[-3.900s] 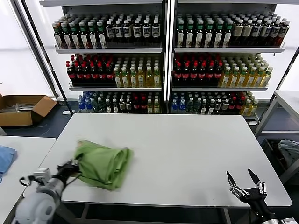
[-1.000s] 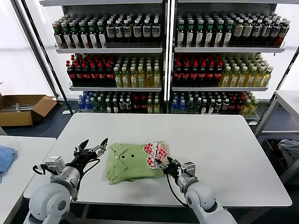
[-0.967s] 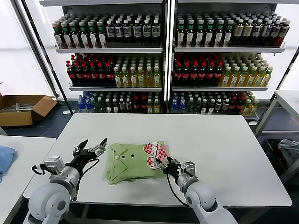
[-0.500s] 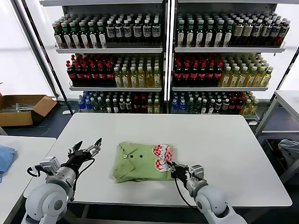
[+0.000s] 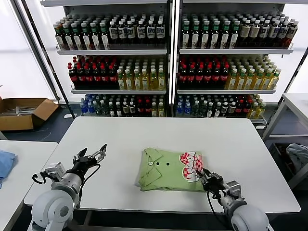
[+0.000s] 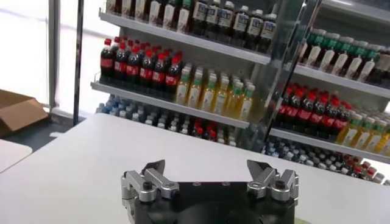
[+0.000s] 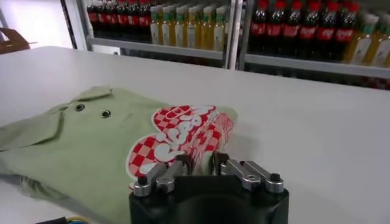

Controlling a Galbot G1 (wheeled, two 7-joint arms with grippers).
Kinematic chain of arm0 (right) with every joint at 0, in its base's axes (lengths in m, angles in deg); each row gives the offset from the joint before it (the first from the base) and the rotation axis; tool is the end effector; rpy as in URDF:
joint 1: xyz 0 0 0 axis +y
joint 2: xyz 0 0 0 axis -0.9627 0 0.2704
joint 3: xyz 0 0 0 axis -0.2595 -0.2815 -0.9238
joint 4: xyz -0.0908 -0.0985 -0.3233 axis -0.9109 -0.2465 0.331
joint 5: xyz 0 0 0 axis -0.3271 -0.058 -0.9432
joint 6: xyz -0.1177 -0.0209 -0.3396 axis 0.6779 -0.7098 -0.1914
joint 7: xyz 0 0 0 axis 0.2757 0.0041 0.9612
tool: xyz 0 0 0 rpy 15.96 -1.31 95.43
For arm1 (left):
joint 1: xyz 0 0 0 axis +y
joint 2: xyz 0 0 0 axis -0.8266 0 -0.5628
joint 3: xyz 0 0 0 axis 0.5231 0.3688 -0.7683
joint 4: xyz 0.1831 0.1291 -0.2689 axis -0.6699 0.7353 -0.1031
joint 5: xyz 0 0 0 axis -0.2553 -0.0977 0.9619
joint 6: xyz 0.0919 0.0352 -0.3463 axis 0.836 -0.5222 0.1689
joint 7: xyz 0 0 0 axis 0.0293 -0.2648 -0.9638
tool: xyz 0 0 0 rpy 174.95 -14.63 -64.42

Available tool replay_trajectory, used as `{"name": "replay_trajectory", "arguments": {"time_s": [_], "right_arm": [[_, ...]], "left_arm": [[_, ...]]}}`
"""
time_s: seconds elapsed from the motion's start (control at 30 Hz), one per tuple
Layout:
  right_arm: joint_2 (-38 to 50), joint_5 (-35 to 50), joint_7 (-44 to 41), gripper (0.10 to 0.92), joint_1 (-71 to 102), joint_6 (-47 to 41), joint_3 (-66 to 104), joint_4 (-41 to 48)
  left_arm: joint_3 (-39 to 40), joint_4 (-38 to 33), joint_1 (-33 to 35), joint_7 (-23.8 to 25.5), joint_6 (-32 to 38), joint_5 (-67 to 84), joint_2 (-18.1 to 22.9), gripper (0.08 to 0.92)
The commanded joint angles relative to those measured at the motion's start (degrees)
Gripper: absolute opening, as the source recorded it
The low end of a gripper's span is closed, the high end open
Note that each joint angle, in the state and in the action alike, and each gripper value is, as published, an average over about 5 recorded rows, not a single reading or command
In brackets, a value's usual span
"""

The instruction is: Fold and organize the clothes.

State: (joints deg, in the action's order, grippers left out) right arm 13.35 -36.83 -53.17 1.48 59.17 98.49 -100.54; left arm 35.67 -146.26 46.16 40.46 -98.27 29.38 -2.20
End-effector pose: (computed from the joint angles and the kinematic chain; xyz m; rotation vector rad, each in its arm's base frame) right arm 0.2548 -0.0691 -0.2827 0.4341 -2.6729 0.1506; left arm 0.2704 0.0753 -0.2034 -0.0611 -2.7867 0.3489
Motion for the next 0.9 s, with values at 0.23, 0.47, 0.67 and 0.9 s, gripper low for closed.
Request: {"name": "replay_trajectory", "arguments": {"time_s": [0.23, 0.47, 0.67, 0.9], "right_arm": [[-7.0, -1.9, 1.7, 0.573, -7.6, 3.9, -8.7, 4.3], [-8.0, -1.1, 4.3, 0.767, -6.5, -1.0, -10.0, 8.9], [-7.5, 0.7, 7.6, 0.821, -4.4, 1.7, -8.2, 3.9], [-7.5, 7.3, 8.8, 0.823, -2.7, 7.6, -2.8, -10.1]], "left_arm": [[0.8, -0.5, 0.6, -0.4, -0.1, -0.1, 0.3, 0.823], [-0.8, -1.7, 2.8, 0.0, -0.1, 0.1, 0.4, 0.823], [-1.1, -1.9, 3.9, 0.4, 0.0, 0.0, 0.8, 0.823], [-1.3, -1.8, 4.1, 1.4, 0.1, -0.2, 0.7, 0.823]]}}
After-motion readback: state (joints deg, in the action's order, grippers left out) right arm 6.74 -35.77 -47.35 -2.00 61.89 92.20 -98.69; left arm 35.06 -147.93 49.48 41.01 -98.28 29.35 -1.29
